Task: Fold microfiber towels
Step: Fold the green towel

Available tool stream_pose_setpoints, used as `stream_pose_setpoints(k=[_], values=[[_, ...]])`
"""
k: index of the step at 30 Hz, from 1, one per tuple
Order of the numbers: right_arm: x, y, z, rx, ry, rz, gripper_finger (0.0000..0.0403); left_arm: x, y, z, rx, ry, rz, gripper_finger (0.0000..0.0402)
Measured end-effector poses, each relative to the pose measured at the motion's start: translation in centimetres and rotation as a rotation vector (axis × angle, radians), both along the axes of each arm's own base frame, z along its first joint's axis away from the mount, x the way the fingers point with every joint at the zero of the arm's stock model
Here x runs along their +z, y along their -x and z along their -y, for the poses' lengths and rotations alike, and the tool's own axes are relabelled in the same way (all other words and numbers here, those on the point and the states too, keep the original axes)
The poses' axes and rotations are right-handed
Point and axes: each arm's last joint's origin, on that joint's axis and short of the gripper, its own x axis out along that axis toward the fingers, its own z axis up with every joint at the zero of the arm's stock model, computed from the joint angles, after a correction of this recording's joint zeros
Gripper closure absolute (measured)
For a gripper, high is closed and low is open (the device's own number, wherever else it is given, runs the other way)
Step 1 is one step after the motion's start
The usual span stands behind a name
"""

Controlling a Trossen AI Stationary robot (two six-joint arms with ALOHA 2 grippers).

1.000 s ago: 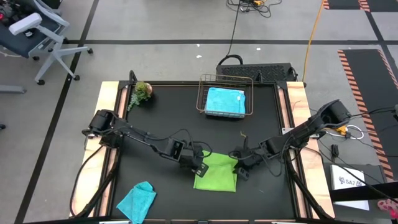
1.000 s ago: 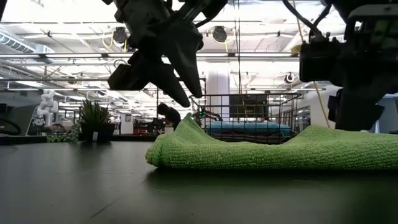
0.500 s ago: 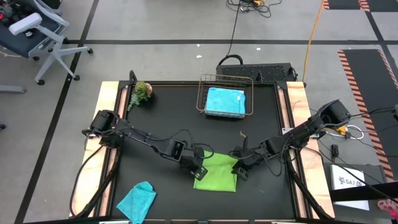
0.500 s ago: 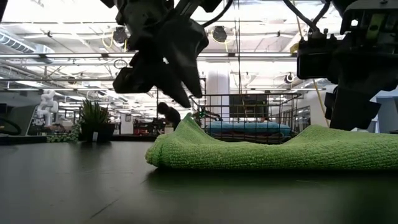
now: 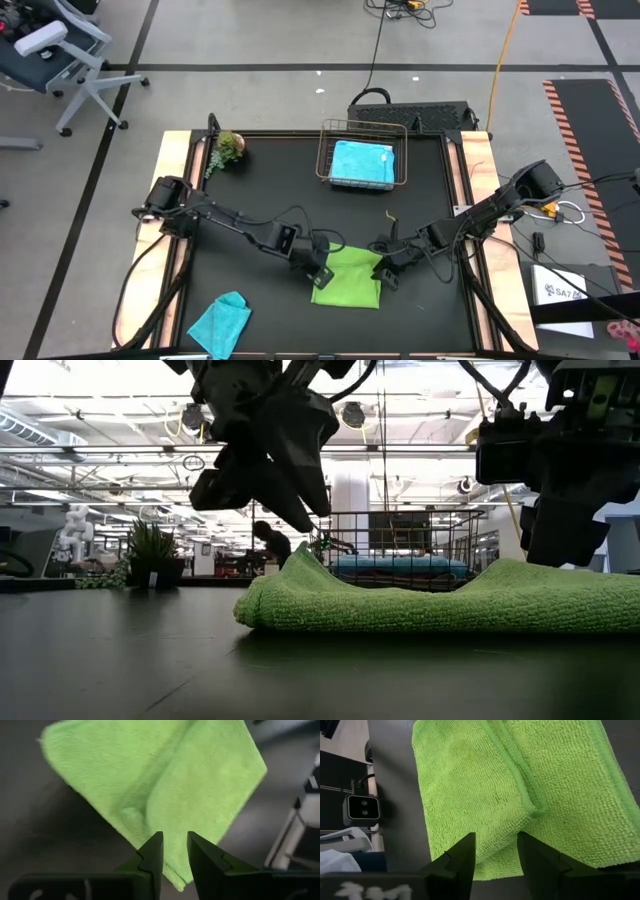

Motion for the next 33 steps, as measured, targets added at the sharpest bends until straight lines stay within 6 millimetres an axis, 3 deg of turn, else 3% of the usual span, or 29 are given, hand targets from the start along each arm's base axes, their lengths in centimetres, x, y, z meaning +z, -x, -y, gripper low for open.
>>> stream_pose_setpoints(k=[4, 14, 26, 33], values=[[0.0, 0.0, 0.0, 0.001, -0.001, 0.002, 0.0263, 0.1, -0.1, 0.2, -0.053, 0.026, 0.011, 0.0305], [0.0, 0.0, 0.1, -0.001, 0.031, 0.017, 0.0263, -0.1, 0.0, -0.3, 0.026, -0.037, -0.003, 0.0233], [-0.9, -0.7, 0.5, -0.031, 0.04, 0.005, 0.0263, -0.4, 0.5, -0.4, 0.109, -0.011, -0.077, 0.0229], [-0.9, -0.9, 0.8, -0.042, 0.035, 0.012, 0.0263, -1.8, 0.1, -0.2, 0.117, 0.012, -0.116, 0.0229]])
